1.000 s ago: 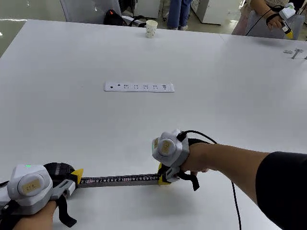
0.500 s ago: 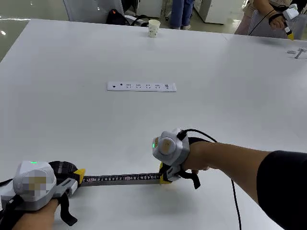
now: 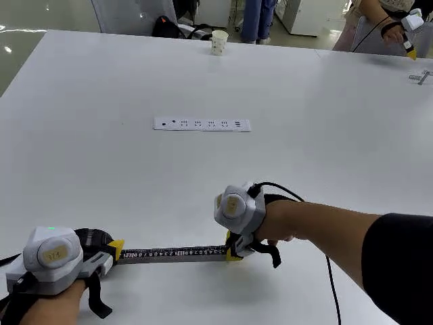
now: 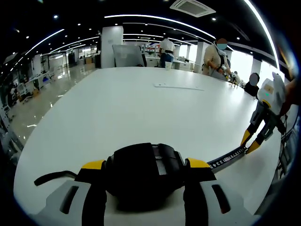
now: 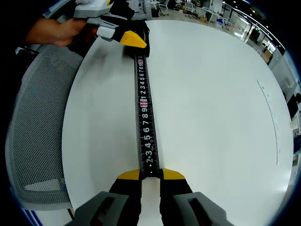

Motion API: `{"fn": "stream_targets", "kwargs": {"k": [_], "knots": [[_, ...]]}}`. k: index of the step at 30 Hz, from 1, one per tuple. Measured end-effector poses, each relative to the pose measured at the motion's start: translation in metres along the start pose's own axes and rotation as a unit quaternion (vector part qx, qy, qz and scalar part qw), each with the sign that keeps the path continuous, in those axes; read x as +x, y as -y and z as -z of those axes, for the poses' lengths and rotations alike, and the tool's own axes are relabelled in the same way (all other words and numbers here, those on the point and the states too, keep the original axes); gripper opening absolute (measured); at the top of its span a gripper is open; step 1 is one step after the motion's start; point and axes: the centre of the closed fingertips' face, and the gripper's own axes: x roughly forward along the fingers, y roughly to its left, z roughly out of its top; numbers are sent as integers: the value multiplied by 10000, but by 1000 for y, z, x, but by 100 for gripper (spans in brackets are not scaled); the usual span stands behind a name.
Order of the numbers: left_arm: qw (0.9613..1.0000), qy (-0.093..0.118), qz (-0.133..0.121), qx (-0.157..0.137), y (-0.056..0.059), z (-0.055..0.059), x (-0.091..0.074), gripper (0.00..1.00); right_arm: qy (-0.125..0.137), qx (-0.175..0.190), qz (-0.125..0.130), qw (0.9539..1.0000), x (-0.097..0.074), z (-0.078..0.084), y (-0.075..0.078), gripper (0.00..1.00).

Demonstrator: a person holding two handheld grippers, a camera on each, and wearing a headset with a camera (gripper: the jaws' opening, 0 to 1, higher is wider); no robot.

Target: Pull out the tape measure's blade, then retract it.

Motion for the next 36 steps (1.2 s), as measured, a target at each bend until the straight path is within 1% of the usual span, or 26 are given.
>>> {"fn": "stream_targets", "kwargs": {"k": [8,11,22,36], "knots": [[10000,-26,7,4,2,2,-1,62,21,-48,42,10000,1,-2,0,10],[10000,-44,14,2,2,2,-1,62,39,-123,48,9999,2,-3,1,10],[10000,-75,17,-12,2,2,-1,62,103,-60,24,9999,3,-8,1,10],[9999,-103,34,-30,2,2,0,62,66,-90,39,9999,4,-11,0,11]]}}
